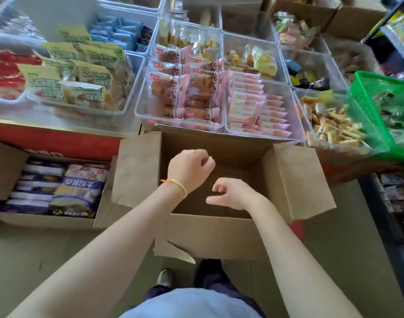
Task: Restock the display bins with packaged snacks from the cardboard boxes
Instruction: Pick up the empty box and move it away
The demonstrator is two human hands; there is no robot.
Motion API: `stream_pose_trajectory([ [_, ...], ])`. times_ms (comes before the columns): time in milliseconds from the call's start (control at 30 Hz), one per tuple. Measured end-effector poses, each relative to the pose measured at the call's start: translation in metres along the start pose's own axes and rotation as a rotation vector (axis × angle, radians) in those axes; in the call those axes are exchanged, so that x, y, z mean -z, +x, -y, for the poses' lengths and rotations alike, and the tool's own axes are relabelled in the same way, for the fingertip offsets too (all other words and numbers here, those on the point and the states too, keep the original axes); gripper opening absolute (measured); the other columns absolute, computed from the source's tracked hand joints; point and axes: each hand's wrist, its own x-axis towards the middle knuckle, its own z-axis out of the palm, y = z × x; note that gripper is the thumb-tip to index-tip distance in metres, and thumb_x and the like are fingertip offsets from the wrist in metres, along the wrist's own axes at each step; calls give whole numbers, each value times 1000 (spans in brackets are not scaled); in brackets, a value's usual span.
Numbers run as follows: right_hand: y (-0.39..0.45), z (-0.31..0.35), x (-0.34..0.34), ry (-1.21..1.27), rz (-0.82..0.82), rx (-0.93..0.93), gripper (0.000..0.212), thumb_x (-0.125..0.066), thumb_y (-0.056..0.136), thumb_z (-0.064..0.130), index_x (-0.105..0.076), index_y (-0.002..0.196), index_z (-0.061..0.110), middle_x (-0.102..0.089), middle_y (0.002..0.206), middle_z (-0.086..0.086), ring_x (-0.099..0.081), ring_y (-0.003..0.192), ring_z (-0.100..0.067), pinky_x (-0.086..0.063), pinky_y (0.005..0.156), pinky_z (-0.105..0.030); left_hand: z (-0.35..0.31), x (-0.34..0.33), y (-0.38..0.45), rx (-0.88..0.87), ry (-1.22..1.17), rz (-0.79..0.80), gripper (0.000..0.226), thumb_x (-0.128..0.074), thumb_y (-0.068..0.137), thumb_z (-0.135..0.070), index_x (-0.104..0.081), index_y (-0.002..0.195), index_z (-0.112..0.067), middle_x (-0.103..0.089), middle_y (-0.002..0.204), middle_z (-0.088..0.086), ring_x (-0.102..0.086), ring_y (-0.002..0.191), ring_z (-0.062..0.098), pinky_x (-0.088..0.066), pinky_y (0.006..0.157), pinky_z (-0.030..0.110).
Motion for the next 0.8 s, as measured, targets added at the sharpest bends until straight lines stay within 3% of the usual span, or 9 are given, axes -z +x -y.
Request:
stream_pose_trajectory([
  [67,-3,-13,-27,-246,199,-68,77,-78,77,54,-44,143,32,-45,149,1,-48,133,-25,-45,107,-45,5,-4,-16,30,-3,44,37,-54,92,-31,-51,59,-14,-49,53,-3,-50,54,22,-45,50,31],
  [100,-6,-17,-39,-316,244,-81,78,-79,79,50,-42,145,30,-45,149,-1,-46,134,-27,-41,110,-48,5,-5,-21,43,4,68,36,-54,92,-31,-52,60,-13,-50,55,-2,-52,55,23,-41,50,29],
  [167,-8,-28,-62,-345,201,-79,50,-73,88,38,-54,133,26,-60,132,-3,-58,116,-24,-48,96,-41,5,-8,-28,62,51,141,32,-52,92,-33,-58,67,-14,-55,62,-2,-56,63,24,-37,53,28],
  [233,-12,-33,-75,-327,33,-74,21,-61,97,30,-63,117,24,-67,113,-1,-63,94,-20,-49,75,-32,6,-10,-34,74,107,276,26,-50,92,-36,-65,79,-20,-60,75,-5,-58,71,20,-38,58,26],
  [333,-20,-33,-73,-332,-120,-29,17,-57,100,30,-64,113,21,-69,108,-1,-65,94,-22,-55,79,-35,7,-13,-46,40,142,440,23,-51,92,-37,-71,93,-25,-62,94,-4,-61,84,20,-49,74,31],
  [433,-36,-29,-45,-283,-205,51,17,-62,97,34,-60,110,23,-69,108,0,-64,94,-23,-54,83,-37,-3,-20,-55,-107,187,269,27,-49,93,-31,-71,82,-20,-65,83,-1,-62,77,24,-46,74,34],
  [567,-75,-43,8,-136,-226,73,24,-69,89,42,-57,105,29,-67,112,4,-60,103,-24,-46,83,-36,-48,-27,-58,-224,180,55,38,-45,91,-34,-43,55,-21,-56,56,1,-58,57,28,-30,62,31],
  [667,-111,-75,39,37,-165,59,33,-73,85,43,-61,113,30,-65,115,8,-60,105,-18,-52,91,-41,-93,-34,-54,-302,241,95,42,-44,95,-40,-44,57,-22,-65,64,3,-61,65,25,-31,68,32],
  [800,-156,-155,68,191,-153,69,20,-74,85,43,-64,96,30,-64,99,10,-62,90,-7,-53,77,-32,-170,-64,-49,-361,252,132,46,-38,91,-49,-53,61,-18,-67,68,2,-62,71,23,-30,71,31],
])
